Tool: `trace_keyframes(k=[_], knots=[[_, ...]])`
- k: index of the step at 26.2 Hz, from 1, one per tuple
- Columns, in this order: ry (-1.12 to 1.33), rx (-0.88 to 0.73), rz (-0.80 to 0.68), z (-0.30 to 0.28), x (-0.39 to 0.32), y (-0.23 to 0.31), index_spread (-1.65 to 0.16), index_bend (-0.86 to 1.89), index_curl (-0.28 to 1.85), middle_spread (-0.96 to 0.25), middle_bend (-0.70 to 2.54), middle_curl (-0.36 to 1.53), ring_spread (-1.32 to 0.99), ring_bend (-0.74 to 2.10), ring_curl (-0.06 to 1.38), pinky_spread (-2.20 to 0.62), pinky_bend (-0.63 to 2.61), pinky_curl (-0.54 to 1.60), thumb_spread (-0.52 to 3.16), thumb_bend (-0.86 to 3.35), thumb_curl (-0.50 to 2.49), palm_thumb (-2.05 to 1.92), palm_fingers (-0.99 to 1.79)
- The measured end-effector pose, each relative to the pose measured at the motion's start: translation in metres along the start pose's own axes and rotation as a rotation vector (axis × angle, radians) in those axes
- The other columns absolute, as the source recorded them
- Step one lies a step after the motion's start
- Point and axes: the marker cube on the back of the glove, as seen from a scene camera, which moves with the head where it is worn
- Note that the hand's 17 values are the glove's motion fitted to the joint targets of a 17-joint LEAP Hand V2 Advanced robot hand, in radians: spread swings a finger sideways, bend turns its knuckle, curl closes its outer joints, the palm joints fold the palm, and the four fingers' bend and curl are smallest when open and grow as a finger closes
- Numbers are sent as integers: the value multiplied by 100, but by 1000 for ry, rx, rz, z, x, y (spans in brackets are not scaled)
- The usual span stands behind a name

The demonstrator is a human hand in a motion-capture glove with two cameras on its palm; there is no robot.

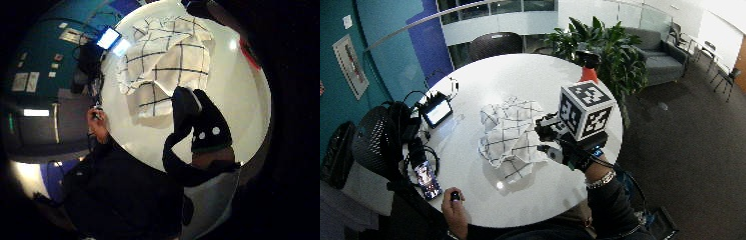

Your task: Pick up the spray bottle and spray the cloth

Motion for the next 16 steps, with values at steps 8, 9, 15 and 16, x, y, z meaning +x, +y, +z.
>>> trace_keyframes(k=[8, 9, 15, 16], knots=[[-20, 20, 16, 3, 6, 5, -35, 17, 16, -2, 22, 14, -2, 32, 16, 20, 41, 19, 83, 34, 14, 53, 54], [-20, 22, 16, 3, 6, 5, -36, 16, 16, -2, 22, 14, -2, 33, 16, 21, 42, 20, 87, 34, 14, 54, 53], [-27, 26, 18, 2, 8, 4, -40, 14, 19, -2, 21, 18, -2, 34, 19, 23, 42, 23, 104, 32, 17, 55, 53], [-27, 27, 18, 2, 8, 4, -41, 14, 19, -2, 20, 19, -2, 34, 20, 23, 42, 24, 106, 31, 18, 56, 53]])
